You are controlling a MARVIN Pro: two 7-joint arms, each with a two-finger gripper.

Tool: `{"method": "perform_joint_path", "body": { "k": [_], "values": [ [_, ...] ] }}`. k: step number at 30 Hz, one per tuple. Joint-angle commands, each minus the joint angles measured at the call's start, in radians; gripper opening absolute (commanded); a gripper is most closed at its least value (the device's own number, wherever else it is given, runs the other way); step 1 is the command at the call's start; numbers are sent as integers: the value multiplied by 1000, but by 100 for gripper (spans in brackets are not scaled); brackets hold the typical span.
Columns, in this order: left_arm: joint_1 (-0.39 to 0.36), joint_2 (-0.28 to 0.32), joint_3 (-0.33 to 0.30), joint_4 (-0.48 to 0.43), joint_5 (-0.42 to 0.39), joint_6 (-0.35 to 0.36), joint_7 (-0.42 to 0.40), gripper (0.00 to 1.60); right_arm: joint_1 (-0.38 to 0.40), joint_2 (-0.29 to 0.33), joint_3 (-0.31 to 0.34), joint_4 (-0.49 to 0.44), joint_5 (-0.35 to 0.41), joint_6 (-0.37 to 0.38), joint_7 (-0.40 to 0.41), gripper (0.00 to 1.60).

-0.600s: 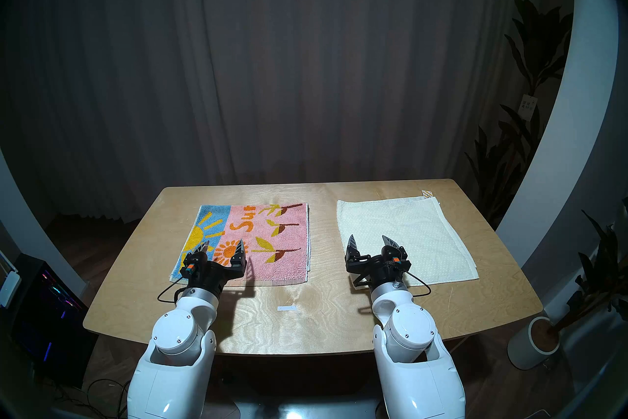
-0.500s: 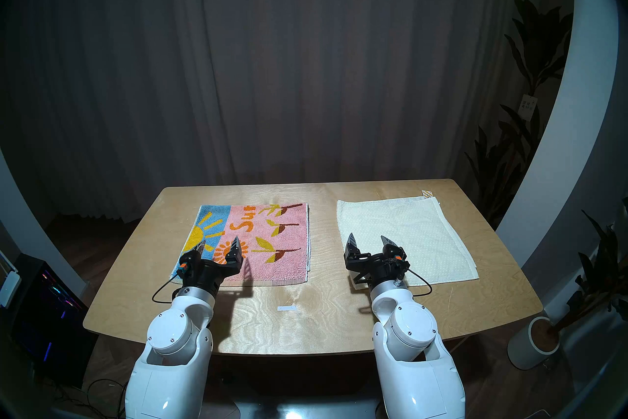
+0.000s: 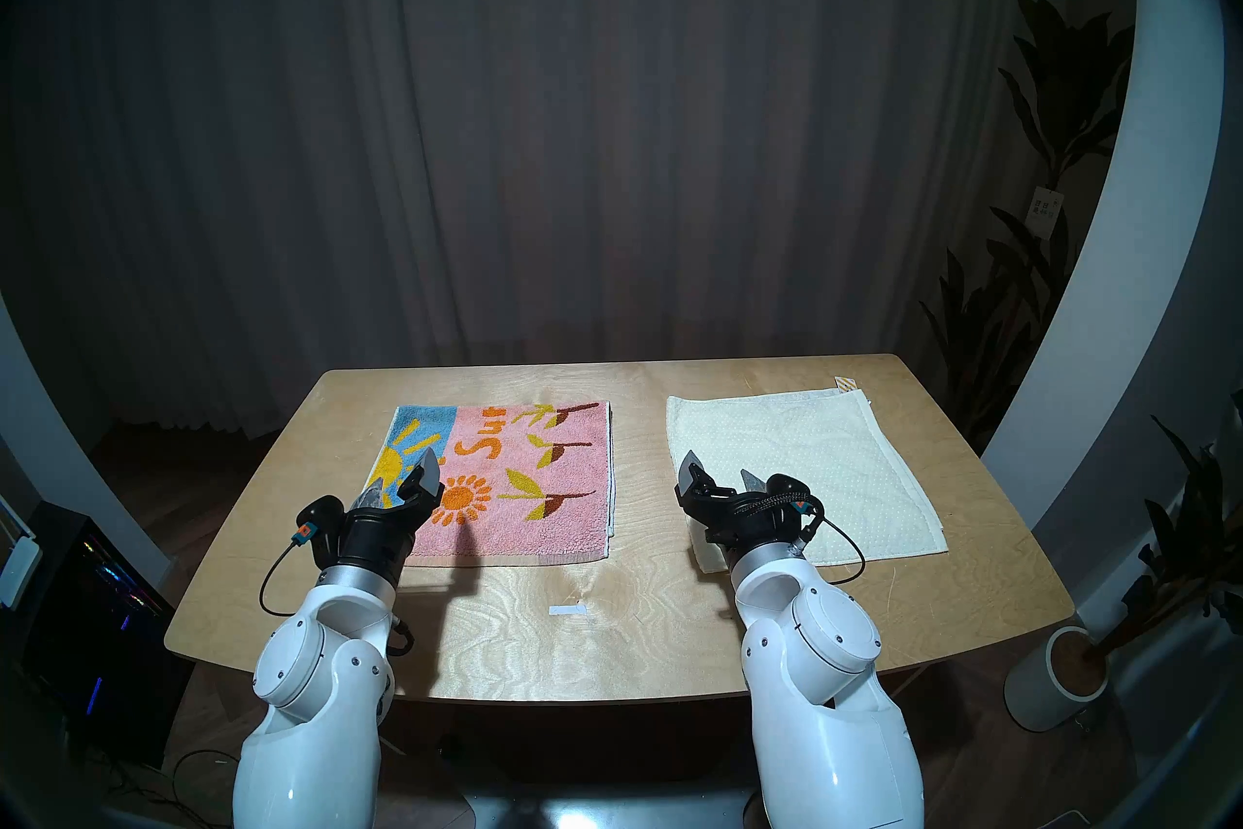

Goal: Fold each towel twice and stack them on table

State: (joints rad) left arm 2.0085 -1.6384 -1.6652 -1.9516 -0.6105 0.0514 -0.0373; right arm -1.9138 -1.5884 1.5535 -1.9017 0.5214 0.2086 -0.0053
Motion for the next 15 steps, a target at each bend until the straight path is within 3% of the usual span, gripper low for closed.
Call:
{"method": "perform_joint_path", "body": {
  "k": [1,15],
  "values": [
    [55,-16,-2,-65,-145,21,-4,160,-20,-15,13,-68,121,67,-27,160],
    [122,-48,-43,-160,-463,124,33,160,-57,-10,-8,-178,372,258,-135,160]
  ]
}}
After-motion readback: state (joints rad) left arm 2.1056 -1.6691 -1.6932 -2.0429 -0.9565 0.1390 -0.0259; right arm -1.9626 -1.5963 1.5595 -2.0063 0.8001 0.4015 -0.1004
